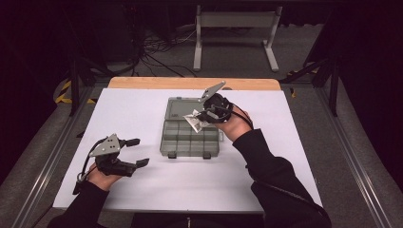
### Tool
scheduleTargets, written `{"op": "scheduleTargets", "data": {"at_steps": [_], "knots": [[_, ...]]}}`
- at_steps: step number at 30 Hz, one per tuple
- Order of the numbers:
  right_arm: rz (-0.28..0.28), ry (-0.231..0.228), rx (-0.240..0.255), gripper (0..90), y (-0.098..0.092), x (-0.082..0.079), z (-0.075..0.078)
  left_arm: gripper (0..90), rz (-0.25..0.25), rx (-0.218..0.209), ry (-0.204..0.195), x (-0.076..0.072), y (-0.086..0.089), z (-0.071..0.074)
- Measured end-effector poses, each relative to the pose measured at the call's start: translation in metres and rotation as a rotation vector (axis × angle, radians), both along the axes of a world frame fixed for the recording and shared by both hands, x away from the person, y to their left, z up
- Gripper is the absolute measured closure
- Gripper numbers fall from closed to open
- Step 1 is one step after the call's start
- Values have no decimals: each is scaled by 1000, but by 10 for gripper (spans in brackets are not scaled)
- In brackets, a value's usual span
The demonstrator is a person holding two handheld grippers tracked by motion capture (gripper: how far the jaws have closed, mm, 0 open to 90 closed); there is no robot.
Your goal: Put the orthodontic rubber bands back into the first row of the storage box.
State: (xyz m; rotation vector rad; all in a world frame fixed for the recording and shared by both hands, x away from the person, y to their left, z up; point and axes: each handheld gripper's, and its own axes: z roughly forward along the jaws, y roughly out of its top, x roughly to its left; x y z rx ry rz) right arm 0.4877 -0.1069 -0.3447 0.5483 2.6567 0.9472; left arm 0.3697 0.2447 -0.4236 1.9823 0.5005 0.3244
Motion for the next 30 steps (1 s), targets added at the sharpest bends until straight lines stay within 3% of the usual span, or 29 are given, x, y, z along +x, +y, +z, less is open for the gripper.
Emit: {"op": "scheduleTargets", "data": {"at_steps": [30], "knots": [[23, 64, -44, 866, 23, 26, -41, 189, 0, -4, 1, -1, 0, 0]]}}
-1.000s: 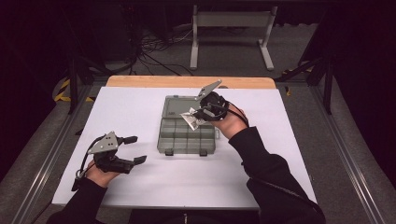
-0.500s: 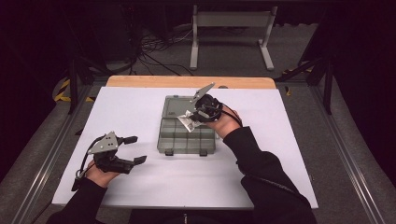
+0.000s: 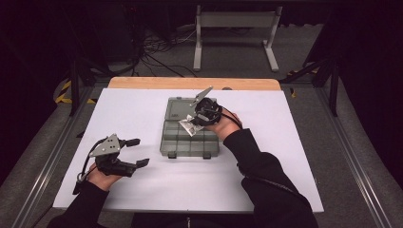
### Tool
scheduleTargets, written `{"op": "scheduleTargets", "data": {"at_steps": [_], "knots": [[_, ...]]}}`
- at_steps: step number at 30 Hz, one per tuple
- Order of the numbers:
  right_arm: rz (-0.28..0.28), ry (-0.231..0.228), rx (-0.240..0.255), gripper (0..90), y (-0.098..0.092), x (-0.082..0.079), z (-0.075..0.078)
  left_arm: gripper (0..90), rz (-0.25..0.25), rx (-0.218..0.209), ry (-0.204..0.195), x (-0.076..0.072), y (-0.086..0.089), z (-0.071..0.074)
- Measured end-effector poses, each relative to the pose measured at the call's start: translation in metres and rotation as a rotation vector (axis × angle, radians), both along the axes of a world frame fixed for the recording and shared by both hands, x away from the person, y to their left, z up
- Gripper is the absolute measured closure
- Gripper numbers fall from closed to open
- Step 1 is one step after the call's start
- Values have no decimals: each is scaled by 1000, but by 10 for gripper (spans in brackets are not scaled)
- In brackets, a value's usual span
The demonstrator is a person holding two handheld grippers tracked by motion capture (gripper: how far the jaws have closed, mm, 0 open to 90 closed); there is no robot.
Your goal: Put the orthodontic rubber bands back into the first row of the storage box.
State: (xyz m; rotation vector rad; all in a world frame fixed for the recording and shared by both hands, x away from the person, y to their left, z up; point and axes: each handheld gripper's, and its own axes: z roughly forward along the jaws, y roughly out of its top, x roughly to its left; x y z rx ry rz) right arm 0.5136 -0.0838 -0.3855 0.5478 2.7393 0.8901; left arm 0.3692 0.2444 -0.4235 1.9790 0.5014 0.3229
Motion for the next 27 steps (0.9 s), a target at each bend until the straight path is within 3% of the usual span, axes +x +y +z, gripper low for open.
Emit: {"op": "scheduleTargets", "data": {"at_steps": [9, 27], "knots": [[-4, 2, -21, 859, 3, 3, -10, 189, -1, 2, -2, 0, 0, 0], [-14, 50, -71, 845, 9, 9, -33, 188, -3, 4, 0, 1, 1, 0]]}}
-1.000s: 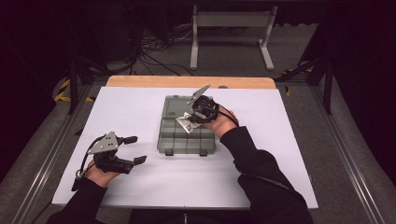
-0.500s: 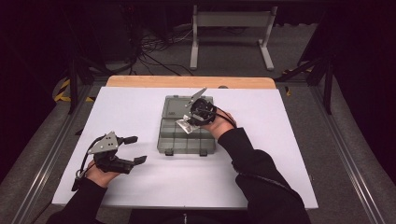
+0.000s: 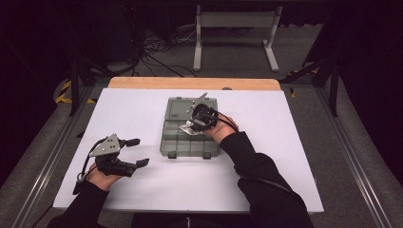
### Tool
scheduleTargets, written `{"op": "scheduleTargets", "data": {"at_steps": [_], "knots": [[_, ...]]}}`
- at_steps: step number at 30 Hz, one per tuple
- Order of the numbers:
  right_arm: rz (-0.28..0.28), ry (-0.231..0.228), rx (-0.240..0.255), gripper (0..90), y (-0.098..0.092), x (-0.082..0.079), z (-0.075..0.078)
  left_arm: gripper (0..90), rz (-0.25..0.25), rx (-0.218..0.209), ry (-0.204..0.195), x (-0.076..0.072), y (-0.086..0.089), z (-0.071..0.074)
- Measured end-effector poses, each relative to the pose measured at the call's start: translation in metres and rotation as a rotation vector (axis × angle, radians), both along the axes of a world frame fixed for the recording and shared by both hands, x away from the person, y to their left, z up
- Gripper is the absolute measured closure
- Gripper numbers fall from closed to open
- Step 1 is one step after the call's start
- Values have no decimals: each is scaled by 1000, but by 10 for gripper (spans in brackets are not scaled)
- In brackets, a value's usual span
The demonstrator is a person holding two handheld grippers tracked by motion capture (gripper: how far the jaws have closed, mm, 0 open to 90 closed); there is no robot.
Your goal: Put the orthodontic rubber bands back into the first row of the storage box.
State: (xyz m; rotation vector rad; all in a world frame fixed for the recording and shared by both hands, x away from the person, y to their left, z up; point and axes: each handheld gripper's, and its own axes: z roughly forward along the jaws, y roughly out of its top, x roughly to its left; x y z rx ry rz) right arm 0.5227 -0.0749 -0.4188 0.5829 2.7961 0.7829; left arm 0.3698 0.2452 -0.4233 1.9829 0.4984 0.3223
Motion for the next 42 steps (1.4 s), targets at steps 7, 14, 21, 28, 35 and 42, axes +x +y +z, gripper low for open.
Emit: {"op": "scheduleTargets", "data": {"at_steps": [7, 14, 21, 28, 35, 42], "knots": [[-2, 6, -17, 841, 3, 1, -5, 188, 3, -7, 1, 0, -1, 0], [-6, 9, -36, 836, 4, 1, -10, 188, 1, -2, -2, 0, 0, 0], [-16, 11, -37, 828, 4, 2, -11, 188, 2, -5, 0, -1, 0, 0], [-27, 6, -36, 808, 3, 2, -11, 188, 2, -5, 1, -1, -1, 0], [-38, 12, 0, 702, -4, 2, -8, 187, 2, -4, 1, 0, 0, 0], [-28, 10, 19, 609, -8, -2, -2, 188, -1, -3, 0, 1, -2, 0]]}}
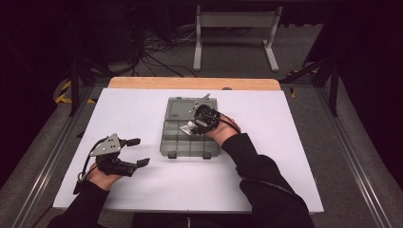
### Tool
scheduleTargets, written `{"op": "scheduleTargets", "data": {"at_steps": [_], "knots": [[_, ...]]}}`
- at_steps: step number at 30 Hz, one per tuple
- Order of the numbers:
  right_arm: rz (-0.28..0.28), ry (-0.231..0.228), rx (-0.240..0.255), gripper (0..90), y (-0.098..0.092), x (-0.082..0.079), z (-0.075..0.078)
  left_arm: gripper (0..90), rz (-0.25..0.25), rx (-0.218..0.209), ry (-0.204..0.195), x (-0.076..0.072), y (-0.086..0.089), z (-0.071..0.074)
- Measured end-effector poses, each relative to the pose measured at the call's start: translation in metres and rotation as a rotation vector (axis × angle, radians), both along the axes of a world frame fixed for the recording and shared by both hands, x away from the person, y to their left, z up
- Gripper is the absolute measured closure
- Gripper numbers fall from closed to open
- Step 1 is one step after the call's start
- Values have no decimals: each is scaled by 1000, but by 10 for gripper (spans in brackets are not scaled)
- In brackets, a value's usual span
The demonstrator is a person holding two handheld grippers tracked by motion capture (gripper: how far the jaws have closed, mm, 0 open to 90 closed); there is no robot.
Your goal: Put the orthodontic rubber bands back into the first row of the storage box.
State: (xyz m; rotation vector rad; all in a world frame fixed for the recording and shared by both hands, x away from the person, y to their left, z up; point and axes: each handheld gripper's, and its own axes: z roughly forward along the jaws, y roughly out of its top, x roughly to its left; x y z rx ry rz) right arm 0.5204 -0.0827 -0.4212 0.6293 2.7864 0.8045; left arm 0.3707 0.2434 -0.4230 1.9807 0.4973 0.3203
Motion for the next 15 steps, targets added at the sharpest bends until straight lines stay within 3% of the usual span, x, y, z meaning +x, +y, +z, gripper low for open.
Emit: {"op": "scheduleTargets", "data": {"at_steps": [6, 13, 15], "knots": [[-7, -29, 32, 651, -10, -6, 16, 197, -5, -7, 6, 2, -1, 0], [-14, -63, 63, 857, -26, -19, 37, 463, 3, -40, 43, 9, 4, 5], [-15, -69, 77, 888, -31, -23, 43, 603, 6, -16, 46, 12, 4, 7]]}}
